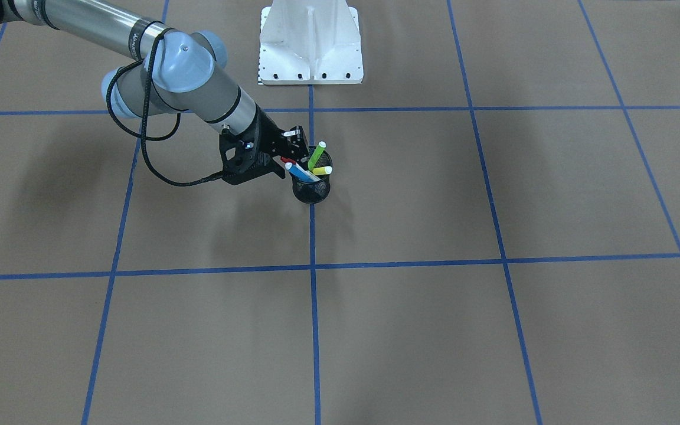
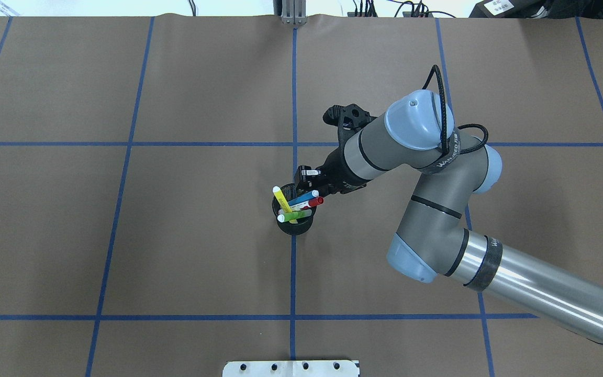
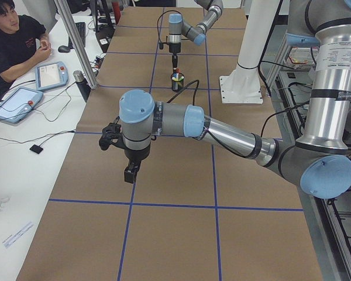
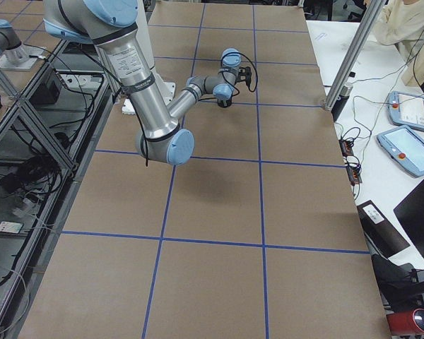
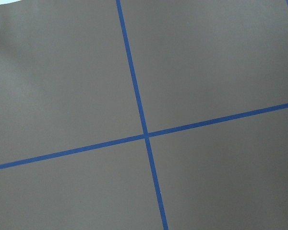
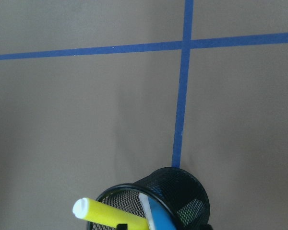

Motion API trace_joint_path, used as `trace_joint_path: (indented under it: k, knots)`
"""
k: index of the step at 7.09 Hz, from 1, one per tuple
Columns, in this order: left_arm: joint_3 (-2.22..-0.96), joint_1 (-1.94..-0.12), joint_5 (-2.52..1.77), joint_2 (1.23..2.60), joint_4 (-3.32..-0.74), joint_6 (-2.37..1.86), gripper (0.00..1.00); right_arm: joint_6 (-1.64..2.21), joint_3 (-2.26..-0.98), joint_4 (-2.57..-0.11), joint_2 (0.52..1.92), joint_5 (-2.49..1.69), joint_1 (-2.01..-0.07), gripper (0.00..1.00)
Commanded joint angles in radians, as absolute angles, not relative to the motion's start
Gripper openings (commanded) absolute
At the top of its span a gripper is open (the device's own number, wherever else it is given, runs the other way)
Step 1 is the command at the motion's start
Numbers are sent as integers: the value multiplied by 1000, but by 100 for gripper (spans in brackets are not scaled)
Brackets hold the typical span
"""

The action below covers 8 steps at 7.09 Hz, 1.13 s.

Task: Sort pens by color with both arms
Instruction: 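Align the right gripper over the blue marker in the cup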

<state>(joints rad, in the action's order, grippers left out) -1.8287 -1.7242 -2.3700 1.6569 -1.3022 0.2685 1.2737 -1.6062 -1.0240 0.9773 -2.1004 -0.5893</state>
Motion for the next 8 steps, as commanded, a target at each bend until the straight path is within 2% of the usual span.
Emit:
trace_joint_path:
  k: [1, 5, 6, 8]
  knots:
    - [-1830, -1724, -2370, 1657, -1301, 268, 99, 1270, -1600, -1026, 971, -2089, -595, 55]
    - [-1832, -1724, -2370, 1655, -1301, 268, 99, 1269, -1598, -1026, 969, -2089, -604, 42]
    - [-1832, -1724, -2370, 1655, -1301, 268, 99, 1267, -1595, -1026, 969, -2089, -604, 35]
    - [-1832, -1724, -2370, 1655, -1301, 268, 99, 1267, -1586, -1025, 971, -2091, -604, 33]
